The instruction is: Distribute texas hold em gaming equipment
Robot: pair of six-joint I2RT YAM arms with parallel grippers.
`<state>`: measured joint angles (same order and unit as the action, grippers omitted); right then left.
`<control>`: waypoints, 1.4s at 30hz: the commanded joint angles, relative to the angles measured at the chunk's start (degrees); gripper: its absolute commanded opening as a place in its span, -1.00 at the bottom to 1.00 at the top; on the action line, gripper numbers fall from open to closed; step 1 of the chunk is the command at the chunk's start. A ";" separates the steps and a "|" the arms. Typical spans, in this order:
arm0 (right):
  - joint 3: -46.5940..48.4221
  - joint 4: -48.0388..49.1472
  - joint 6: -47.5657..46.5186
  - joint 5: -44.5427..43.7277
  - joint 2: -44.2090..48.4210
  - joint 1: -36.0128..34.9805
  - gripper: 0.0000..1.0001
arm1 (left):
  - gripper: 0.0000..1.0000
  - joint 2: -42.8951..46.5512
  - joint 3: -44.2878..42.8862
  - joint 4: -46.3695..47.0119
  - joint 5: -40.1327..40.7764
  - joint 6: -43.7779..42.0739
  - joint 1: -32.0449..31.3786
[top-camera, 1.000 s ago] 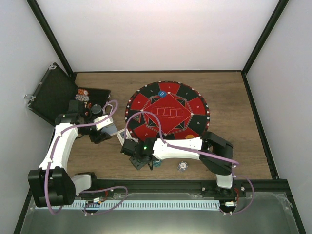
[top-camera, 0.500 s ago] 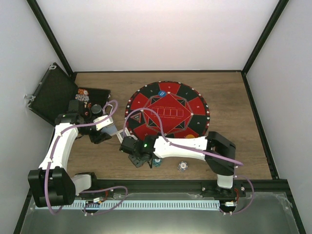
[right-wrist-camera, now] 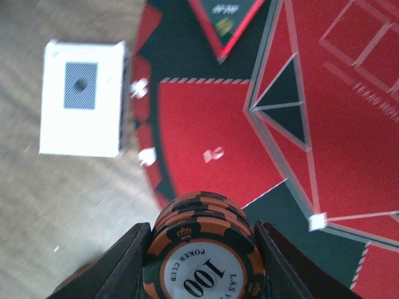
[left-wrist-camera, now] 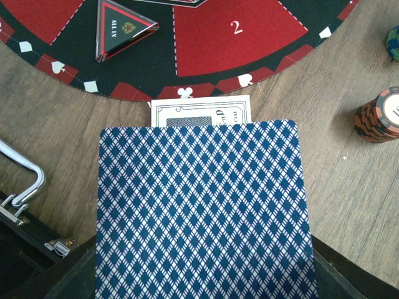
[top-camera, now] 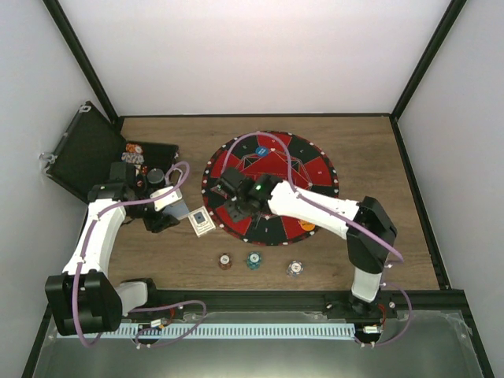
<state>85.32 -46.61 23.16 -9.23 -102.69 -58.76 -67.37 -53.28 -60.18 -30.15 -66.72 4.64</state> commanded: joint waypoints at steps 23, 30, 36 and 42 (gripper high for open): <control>22.17 4.72 -10.97 4.95 -30.52 10.54 -0.67 | -0.79 1.55 -2.15 -1.14 -4.12 -1.66 0.45; 23.17 3.65 -11.18 4.70 -30.12 10.51 -0.43 | -0.79 1.32 -2.10 -1.08 -4.20 -1.44 0.42; 23.91 2.17 -11.07 4.35 -25.49 10.52 0.36 | -0.78 1.23 -1.91 -1.23 -4.13 -1.23 0.45; 19.19 1.20 -8.38 4.50 -16.31 9.03 0.63 | -0.79 1.18 -2.40 -1.60 -4.27 -1.13 0.45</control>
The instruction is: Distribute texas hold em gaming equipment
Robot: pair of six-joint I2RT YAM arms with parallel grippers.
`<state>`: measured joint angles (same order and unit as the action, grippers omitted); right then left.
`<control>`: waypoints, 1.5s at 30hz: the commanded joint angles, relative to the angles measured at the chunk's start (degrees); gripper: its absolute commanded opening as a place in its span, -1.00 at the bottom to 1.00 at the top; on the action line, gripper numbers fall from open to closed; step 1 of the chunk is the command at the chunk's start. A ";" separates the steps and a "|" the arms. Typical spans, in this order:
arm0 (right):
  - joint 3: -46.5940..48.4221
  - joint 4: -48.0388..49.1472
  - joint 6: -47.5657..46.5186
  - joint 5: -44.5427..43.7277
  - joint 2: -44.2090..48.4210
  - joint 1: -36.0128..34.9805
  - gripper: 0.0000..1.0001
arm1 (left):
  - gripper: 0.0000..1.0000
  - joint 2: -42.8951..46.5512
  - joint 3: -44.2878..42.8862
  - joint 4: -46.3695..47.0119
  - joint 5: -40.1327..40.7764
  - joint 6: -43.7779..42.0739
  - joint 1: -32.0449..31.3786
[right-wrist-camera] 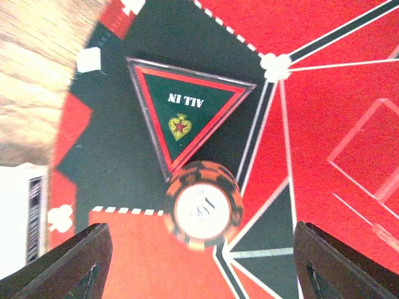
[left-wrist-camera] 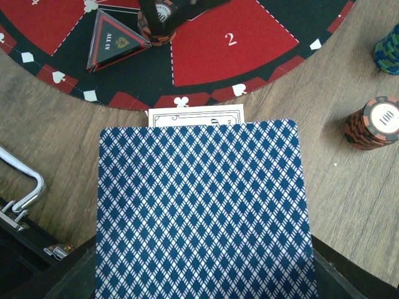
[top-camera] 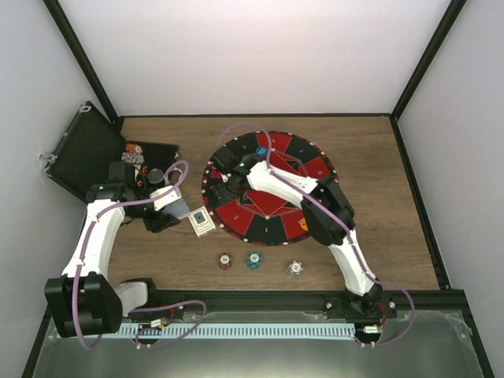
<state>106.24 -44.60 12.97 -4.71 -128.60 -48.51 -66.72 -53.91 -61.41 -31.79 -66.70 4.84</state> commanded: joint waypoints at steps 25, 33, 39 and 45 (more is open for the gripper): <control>-28.61 4.97 16.60 0.79 21.60 -25.16 0.57 | -0.79 0.63 -2.31 -0.53 -2.30 -1.15 0.29; -30.83 6.63 17.97 -0.63 20.37 -25.69 0.46 | -0.79 0.71 -2.32 -0.31 -2.29 -0.95 0.30; -31.21 7.34 17.75 -0.94 19.83 -25.75 0.32 | -0.79 0.99 -2.47 -0.15 -2.38 -0.84 0.34; -30.79 7.87 17.36 -1.03 18.94 -25.70 0.24 | -0.79 1.06 -2.41 -0.12 -2.22 -0.80 0.34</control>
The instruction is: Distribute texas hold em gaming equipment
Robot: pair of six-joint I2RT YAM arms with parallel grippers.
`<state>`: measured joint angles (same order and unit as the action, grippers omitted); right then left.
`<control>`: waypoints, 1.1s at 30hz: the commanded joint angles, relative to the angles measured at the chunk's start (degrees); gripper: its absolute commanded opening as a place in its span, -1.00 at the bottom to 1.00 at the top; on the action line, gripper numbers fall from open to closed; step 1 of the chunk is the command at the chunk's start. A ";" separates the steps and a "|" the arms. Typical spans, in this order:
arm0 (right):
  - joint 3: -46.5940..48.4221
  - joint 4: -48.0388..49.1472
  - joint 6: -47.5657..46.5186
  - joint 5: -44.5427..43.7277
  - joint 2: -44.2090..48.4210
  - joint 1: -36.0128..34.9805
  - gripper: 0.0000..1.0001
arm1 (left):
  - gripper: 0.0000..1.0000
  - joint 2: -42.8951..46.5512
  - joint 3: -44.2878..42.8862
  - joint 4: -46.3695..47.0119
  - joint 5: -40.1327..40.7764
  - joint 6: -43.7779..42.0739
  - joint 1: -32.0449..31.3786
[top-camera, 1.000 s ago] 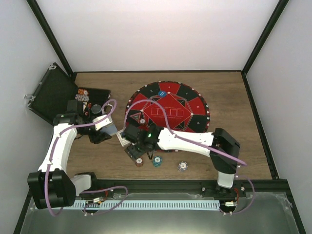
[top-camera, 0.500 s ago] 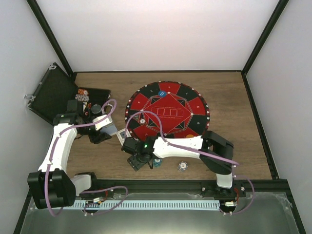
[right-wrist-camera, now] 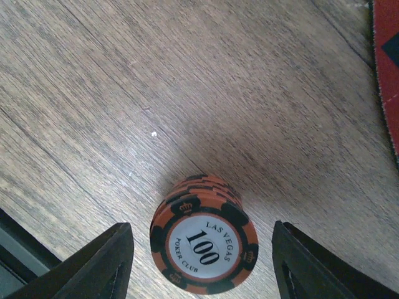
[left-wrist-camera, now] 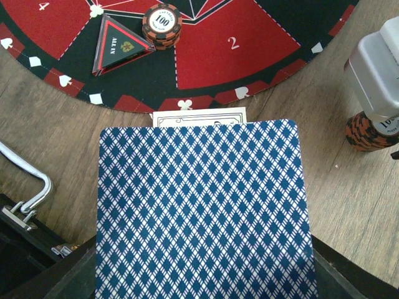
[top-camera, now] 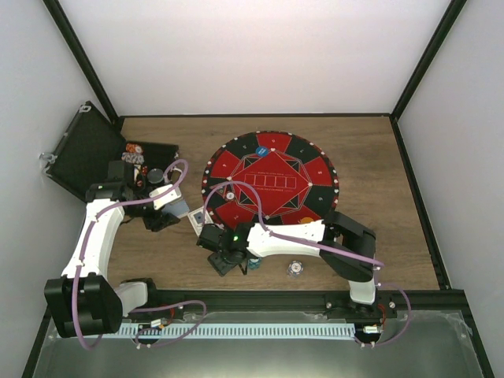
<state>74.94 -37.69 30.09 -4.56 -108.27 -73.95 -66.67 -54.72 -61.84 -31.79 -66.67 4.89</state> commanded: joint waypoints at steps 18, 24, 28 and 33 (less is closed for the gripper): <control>2.45 -0.22 -0.01 -2.76 -1.21 -0.28 -0.38 | -0.79 1.50 -1.44 0.48 -1.87 -1.00 0.26; 4.17 -2.25 -0.44 -3.59 0.65 -0.25 -0.47 | -0.78 1.39 -1.46 0.41 -1.78 -1.00 0.29; 5.14 -3.58 -0.47 -3.34 2.02 -0.04 -0.47 | -0.78 1.44 -1.58 0.41 -1.95 -0.91 0.32; 4.80 -4.58 -0.78 -2.74 5.34 2.95 -0.47 | -0.78 1.55 -1.61 0.32 -1.83 -0.91 0.34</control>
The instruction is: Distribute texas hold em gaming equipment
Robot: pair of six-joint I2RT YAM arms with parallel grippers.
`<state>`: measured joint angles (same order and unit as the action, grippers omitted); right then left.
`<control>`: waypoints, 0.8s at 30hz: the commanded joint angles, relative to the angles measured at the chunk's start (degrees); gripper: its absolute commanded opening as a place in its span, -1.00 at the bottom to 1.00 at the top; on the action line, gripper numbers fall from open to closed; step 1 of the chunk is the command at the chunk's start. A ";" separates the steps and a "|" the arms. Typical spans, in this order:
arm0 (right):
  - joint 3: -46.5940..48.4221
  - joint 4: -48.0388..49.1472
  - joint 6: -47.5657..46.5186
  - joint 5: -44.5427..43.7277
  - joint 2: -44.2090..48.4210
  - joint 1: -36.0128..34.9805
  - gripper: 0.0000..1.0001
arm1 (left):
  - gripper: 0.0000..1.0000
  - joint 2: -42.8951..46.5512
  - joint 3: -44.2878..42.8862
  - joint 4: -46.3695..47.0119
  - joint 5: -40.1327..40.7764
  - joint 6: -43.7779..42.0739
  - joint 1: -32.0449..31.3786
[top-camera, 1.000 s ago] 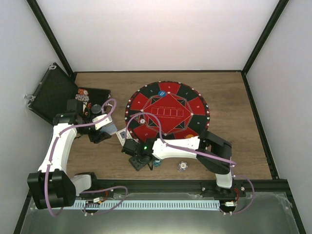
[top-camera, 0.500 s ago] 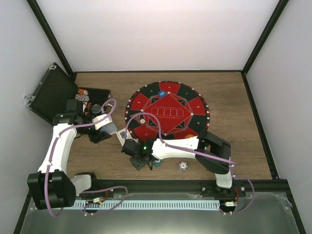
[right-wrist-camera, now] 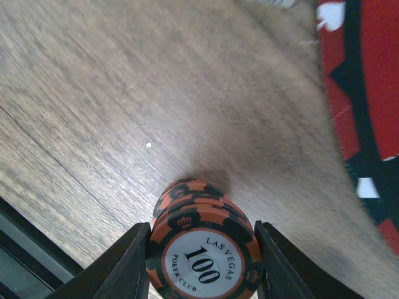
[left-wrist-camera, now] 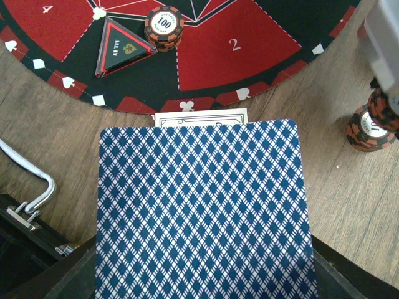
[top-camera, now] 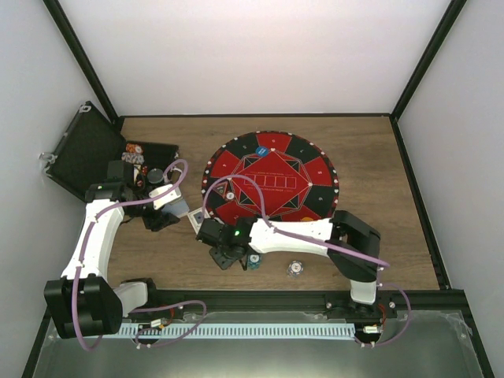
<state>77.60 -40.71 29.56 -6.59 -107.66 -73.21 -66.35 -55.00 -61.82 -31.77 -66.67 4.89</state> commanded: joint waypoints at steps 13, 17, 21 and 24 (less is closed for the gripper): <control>12.92 -0.46 -15.35 -1.62 1.83 31.05 -0.47 | -0.79 1.27 -1.77 -0.30 -2.68 -1.00 0.29; 22.85 -0.62 -17.99 -2.25 -7.53 37.74 -0.47 | -0.79 0.27 -1.43 0.73 -2.08 -0.68 0.30; 34.50 -3.30 -18.25 -0.97 -17.53 43.40 -0.47 | -0.78 -0.76 -2.41 0.54 -2.85 -0.33 0.34; 40.86 -4.09 -17.60 1.43 -23.34 46.20 -0.47 | -0.78 -0.77 -2.69 0.86 -3.15 -0.11 0.26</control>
<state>111.42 -41.82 13.04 -7.35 -125.38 -29.78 -67.05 -55.75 -61.82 -31.88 -66.39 4.91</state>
